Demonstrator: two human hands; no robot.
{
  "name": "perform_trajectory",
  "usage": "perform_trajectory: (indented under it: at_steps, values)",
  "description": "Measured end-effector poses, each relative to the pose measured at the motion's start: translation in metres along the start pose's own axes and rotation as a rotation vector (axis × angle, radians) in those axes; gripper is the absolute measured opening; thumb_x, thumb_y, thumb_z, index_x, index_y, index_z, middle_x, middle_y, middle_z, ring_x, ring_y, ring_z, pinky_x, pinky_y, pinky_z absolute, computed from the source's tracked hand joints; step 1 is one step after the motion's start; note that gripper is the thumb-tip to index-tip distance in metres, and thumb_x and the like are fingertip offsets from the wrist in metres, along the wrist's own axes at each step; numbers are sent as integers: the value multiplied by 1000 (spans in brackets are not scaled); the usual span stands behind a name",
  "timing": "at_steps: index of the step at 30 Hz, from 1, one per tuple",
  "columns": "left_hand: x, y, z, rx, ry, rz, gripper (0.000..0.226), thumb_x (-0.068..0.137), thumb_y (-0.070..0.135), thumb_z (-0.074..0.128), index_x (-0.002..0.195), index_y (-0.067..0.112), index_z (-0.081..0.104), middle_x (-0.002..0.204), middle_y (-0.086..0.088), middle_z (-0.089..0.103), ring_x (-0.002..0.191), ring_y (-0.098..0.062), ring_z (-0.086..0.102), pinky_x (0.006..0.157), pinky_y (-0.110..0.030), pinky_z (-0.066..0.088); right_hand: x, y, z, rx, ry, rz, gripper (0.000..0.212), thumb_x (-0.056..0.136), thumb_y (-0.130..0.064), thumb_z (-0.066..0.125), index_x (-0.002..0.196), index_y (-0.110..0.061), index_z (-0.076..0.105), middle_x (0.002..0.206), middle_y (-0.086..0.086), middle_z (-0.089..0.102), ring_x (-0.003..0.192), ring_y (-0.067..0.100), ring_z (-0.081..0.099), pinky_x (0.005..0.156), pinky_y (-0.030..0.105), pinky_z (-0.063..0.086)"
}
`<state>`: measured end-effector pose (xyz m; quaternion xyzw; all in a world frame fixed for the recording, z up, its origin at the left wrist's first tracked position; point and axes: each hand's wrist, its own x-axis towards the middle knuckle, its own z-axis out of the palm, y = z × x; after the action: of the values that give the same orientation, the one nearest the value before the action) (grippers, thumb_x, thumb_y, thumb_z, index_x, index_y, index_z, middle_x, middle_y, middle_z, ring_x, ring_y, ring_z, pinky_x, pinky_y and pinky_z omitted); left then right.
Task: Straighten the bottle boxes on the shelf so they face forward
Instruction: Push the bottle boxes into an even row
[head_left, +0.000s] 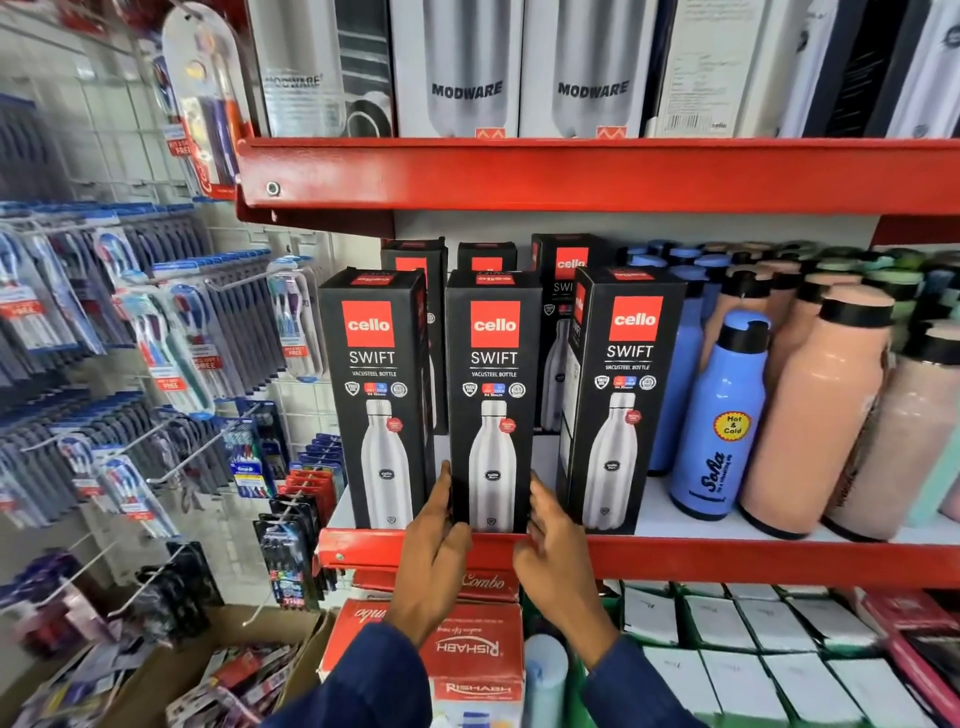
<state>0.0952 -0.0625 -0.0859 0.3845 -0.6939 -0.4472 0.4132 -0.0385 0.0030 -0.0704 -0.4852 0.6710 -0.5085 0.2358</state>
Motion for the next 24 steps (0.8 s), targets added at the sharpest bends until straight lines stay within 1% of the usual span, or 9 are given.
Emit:
perform_trajectory:
  at_steps: [4, 6, 9, 11, 13, 15, 17, 20, 24]
  values:
    - [0, -1, 0, 12, -16, 7, 80, 80, 22, 42, 159, 18, 24, 165, 6, 29, 151, -3, 26, 126, -31, 23, -3, -2, -1, 22, -31, -17, 80, 82, 13, 47, 152, -18, 23, 119, -13, 53, 119, 48, 48, 99, 47, 44]
    - [1, -2, -1, 8, -32, 26, 80, 81, 24, 43, 159, 20, 23, 165, 7, 30, 150, -2, 28, 127, -35, 24, -3, -4, -2, 29, -29, -8, 80, 82, 13, 47, 152, -19, 23, 138, -5, 49, 119, 43, 51, 98, 40, 45]
    - [0, -1, -1, 25, -33, 44, 81, 82, 29, 44, 159, 17, 22, 163, 7, 32, 146, 4, 33, 122, -26, 29, -1, -1, -4, 40, -30, -13, 80, 83, 12, 48, 152, -20, 23, 154, 5, 36, 123, 16, 56, 91, 12, 51]
    - [-2, 1, -2, 45, -24, 77, 85, 79, 39, 43, 159, 18, 22, 161, 6, 35, 140, 13, 37, 118, -19, 33, 0, 3, -4, 58, -47, -18, 80, 84, 11, 49, 152, -22, 22, 156, 7, 34, 138, 17, 42, 90, 2, 39]
    - [-9, 4, -1, 85, 11, 109, 82, 81, 47, 41, 157, 23, 20, 160, 7, 35, 140, 10, 38, 120, -25, 35, -2, 7, -6, 91, -26, -42, 77, 85, 12, 50, 151, -20, 26, 153, 4, 39, 140, 17, 39, 82, -2, 40]
    - [-18, 9, 1, 161, 99, 175, 76, 86, 50, 41, 156, 26, 24, 160, 7, 36, 146, -5, 39, 122, -34, 34, -7, 10, -13, 131, 50, -101, 72, 84, 12, 52, 147, -18, 36, 148, 0, 47, 135, 10, 45, 87, 0, 42]
    - [-25, 15, 4, 251, 189, 280, 70, 91, 48, 41, 156, 25, 30, 161, 7, 37, 149, -7, 35, 122, -34, 32, -15, 11, -24, 158, 194, -167, 61, 85, 10, 54, 138, -19, 51, 135, -2, 60, 122, 4, 57, 96, 11, 47]
    - [-25, 23, 19, 337, 219, 474, 64, 95, 36, 45, 155, 19, 34, 163, 4, 35, 153, -8, 28, 125, -29, 26, -19, 19, -45, 191, 480, -237, 40, 87, 6, 56, 119, -17, 67, 110, -4, 73, 100, 4, 69, 88, 23, 56]
    - [-20, 37, 56, 354, 88, 602, 63, 98, 30, 47, 156, 13, 30, 167, 2, 26, 156, -10, 18, 126, -23, 15, -10, 25, -76, 268, 586, -221, 31, 95, -13, 55, 124, -21, 62, 119, -8, 68, 107, 1, 64, 84, 9, 49]
